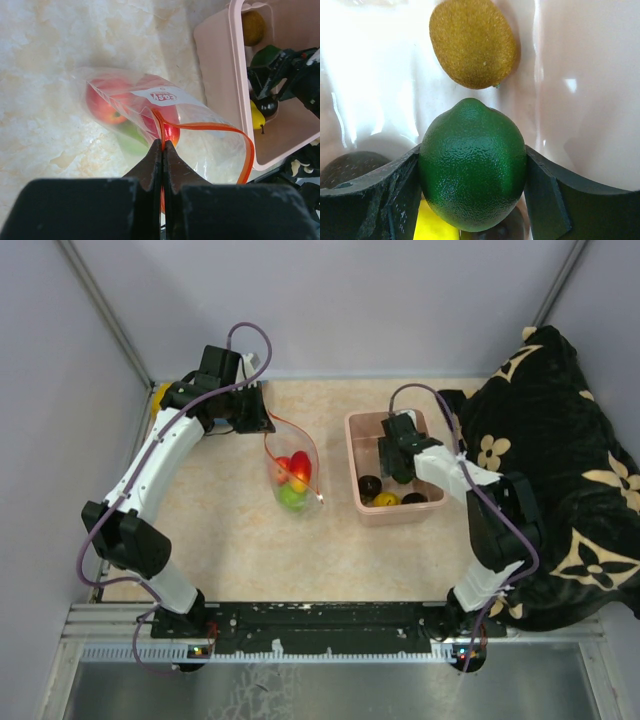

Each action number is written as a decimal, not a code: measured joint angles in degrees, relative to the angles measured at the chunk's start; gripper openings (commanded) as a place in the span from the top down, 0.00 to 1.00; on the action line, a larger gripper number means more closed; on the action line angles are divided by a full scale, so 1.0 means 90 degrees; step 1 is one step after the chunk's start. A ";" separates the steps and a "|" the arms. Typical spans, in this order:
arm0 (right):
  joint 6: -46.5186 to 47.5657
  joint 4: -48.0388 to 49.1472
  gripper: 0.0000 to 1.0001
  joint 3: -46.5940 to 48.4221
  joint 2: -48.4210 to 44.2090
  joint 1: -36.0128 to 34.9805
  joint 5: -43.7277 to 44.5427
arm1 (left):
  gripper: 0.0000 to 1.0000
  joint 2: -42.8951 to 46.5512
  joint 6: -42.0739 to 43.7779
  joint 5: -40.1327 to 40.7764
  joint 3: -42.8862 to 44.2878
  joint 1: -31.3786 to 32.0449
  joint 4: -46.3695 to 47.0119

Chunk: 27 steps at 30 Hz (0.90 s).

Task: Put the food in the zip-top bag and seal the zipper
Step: Pick up the fake fruit from the bin, then place the fake fruit in the zipper food storage bag.

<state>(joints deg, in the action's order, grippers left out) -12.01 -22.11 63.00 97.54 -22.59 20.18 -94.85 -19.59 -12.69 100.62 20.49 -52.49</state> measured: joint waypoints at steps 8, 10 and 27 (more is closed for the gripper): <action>0.0044 -0.0170 0.56 0.0007 -0.1001 -0.0044 -0.0046 | 1.00 0.0000 0.0010 -0.0019 0.0000 0.0000 0.0000; 0.0051 -0.0206 0.56 0.0015 -0.1217 -0.0075 -0.0044 | 1.00 0.0002 0.0010 -0.0032 0.0000 0.0000 0.0000; 0.0563 0.0372 0.56 0.0644 -0.2693 -0.1292 -0.0561 | 1.00 0.0002 0.0010 -0.0058 0.0000 0.0000 0.0000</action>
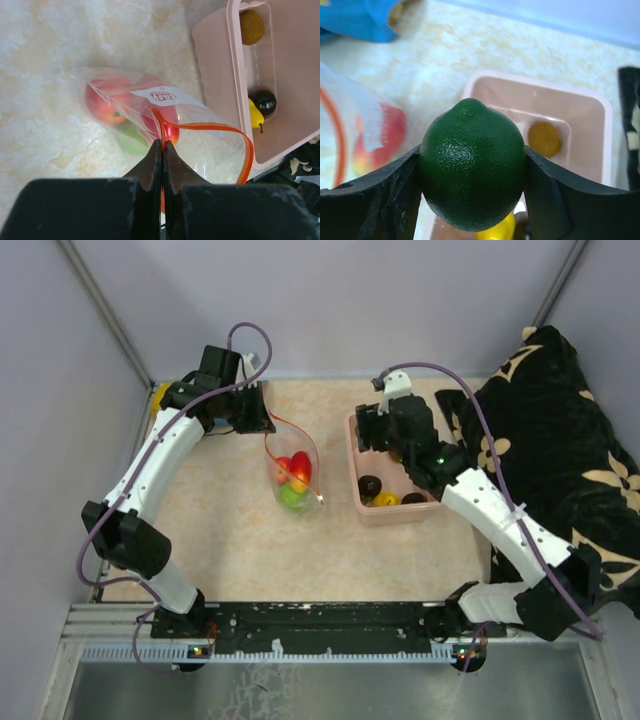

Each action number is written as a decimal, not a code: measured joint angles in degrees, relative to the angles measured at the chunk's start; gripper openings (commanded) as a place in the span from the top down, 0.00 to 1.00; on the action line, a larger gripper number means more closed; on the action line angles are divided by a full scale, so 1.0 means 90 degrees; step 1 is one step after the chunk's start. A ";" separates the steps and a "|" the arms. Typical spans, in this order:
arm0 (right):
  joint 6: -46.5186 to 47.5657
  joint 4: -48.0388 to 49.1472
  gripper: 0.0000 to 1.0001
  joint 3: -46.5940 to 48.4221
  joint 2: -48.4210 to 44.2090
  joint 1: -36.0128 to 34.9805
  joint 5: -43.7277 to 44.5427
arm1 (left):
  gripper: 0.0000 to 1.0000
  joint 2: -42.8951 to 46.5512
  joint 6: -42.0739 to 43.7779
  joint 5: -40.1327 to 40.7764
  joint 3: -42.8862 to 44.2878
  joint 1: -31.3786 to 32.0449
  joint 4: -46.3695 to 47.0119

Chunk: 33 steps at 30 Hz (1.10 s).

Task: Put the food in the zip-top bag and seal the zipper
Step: Place the fake fruit in the zipper food storage bag.

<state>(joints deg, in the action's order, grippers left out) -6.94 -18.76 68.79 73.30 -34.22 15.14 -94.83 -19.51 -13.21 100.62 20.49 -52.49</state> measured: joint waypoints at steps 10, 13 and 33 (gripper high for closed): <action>0.0495 0.1248 0.56 -0.0007 -0.0279 -0.1185 -0.0748 | 1.00 0.0000 -0.0002 -0.0041 0.0000 0.0000 0.0002; 0.0595 0.1671 0.56 -0.0015 -0.0267 -0.1549 -0.0969 | 1.00 0.0000 -0.0002 -0.0044 0.0000 0.0000 0.0002; 0.0600 0.3580 0.47 -0.0393 0.1073 -0.1989 -0.1348 | 1.00 0.0015 -0.0022 -0.0197 -0.0168 0.0000 0.0117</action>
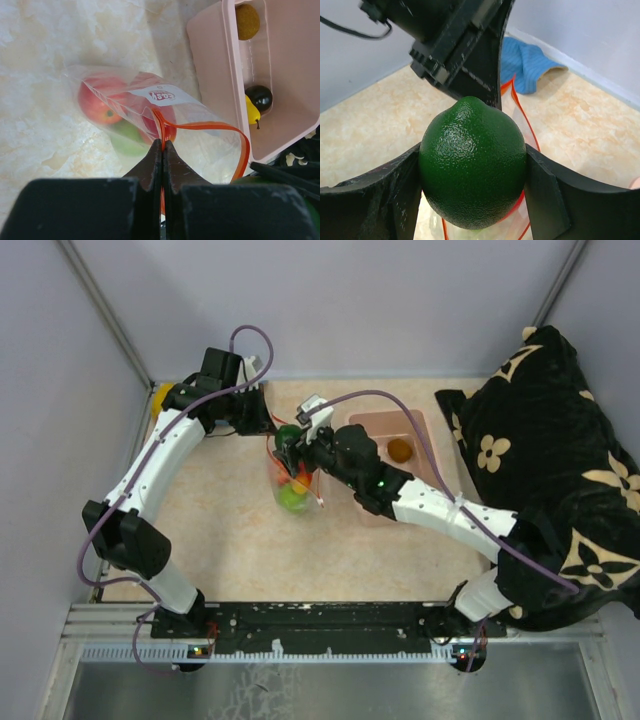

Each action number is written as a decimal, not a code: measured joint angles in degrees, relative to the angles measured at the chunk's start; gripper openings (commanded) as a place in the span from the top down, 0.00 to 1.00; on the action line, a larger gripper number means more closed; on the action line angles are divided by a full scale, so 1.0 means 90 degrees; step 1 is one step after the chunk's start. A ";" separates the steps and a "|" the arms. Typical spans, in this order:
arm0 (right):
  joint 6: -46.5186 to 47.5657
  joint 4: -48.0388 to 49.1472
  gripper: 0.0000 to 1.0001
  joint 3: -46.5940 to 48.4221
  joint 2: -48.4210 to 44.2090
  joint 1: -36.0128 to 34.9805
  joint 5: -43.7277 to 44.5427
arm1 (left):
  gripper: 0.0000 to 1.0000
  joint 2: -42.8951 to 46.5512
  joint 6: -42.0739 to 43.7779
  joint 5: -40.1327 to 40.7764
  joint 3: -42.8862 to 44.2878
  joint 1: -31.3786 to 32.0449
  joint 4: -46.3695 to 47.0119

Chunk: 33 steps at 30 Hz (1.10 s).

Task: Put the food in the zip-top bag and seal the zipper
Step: Place the fake fruit in the zipper food storage bag.

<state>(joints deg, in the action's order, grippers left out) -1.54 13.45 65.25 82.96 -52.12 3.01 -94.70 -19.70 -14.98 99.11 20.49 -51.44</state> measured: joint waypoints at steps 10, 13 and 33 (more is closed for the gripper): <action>-0.0112 0.0381 0.29 -0.0255 0.0398 0.0000 0.0248 | 1.00 0.0000 -0.0005 -0.0051 -0.0002 0.0000 0.0005; -0.0146 0.0442 0.26 -0.0255 0.0476 0.0000 0.0323 | 1.00 0.0000 -0.0005 -0.0061 -0.0002 0.0000 0.0002; -0.0168 -0.0262 0.21 -0.0202 0.0282 -0.0002 0.0690 | 1.00 0.0000 -0.0002 -0.0061 -0.0005 0.0000 0.0002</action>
<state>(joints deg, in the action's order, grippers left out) -3.05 11.09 63.44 85.49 -52.14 9.21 -94.70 -19.73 -15.53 99.07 20.49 -51.42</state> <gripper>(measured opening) 0.796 0.007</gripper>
